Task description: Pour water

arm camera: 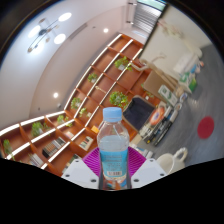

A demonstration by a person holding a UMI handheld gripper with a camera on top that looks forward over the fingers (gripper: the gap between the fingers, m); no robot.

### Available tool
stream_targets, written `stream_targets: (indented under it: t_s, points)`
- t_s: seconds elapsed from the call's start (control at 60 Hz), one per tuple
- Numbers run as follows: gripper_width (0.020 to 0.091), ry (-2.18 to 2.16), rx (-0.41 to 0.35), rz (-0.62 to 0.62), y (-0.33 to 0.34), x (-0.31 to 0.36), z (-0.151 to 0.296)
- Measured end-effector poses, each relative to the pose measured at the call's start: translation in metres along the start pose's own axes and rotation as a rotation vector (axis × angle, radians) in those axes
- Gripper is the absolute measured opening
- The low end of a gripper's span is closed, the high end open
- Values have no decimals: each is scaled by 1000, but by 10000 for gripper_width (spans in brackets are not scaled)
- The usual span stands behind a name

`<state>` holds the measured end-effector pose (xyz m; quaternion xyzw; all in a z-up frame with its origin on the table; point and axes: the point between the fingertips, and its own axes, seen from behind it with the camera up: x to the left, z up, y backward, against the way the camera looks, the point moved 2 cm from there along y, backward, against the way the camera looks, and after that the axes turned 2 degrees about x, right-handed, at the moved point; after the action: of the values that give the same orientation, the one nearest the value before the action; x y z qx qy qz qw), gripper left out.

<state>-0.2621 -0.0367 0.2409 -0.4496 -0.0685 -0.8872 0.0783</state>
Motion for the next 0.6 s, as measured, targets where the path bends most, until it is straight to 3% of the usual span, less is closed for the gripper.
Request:
stream_targets:
  t_s: [0.167,0.333,0.483,0.6]
  points:
    - [334,513,-55,-220,7,-44,52]
    - [333,737,-103,-439,21,-122,100]
    - [334,814,-73,-590,35,-184,114]
    - [334,810,-44,-621,33,-224,109]
